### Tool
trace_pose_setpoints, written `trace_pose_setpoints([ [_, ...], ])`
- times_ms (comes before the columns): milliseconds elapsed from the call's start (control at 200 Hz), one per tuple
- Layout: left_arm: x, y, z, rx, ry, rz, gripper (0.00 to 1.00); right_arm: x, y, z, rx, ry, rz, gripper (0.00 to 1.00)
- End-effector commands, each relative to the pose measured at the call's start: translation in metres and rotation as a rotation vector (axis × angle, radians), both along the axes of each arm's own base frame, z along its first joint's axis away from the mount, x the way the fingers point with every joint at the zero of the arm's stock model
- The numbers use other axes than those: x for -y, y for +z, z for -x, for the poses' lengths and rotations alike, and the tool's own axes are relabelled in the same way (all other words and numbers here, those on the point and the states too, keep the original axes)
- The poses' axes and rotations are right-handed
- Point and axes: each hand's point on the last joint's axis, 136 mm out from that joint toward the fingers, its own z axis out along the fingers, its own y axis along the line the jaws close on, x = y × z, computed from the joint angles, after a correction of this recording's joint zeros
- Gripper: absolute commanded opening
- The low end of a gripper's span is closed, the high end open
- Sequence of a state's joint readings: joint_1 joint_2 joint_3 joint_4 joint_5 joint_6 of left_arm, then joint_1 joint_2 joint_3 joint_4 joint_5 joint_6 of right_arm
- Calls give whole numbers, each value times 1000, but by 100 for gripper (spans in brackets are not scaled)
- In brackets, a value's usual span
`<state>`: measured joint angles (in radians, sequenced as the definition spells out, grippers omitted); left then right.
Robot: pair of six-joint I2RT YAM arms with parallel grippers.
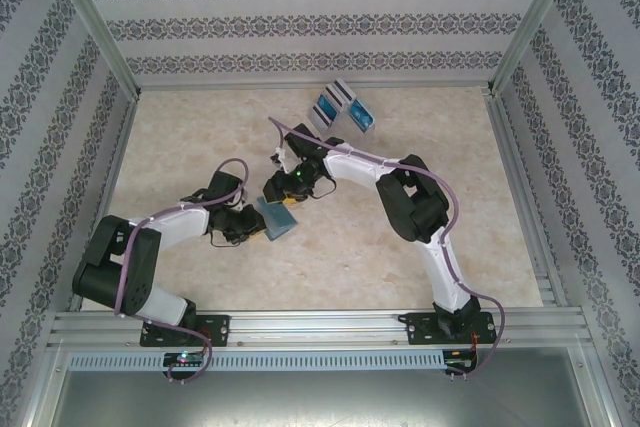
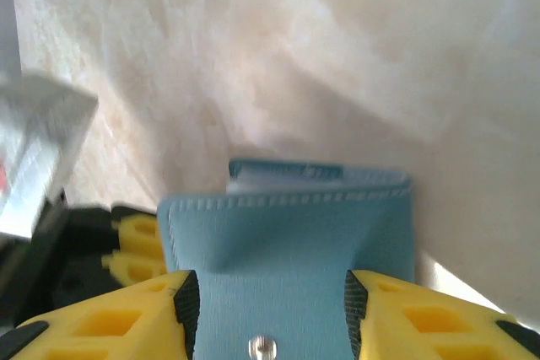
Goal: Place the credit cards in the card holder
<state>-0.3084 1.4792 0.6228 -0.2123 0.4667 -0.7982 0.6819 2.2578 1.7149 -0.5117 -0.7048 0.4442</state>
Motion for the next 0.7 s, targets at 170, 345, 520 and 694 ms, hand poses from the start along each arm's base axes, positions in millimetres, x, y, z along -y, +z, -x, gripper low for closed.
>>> trace_pose_setpoints([
  [170,59,13,-6,12,-2,114,29,16,23,-26,32,25,-26,51],
  [345,25,70,-16,187,54,-34,40,48,50,-39,91,-47,-27,52],
  [520,-46,135,-21,447,240,-212,42,70,52,-29,88,-81,-14,52],
  [694,-57,159,-59,467,221,-184,42,77,49,3,22,-94,-50,50],
])
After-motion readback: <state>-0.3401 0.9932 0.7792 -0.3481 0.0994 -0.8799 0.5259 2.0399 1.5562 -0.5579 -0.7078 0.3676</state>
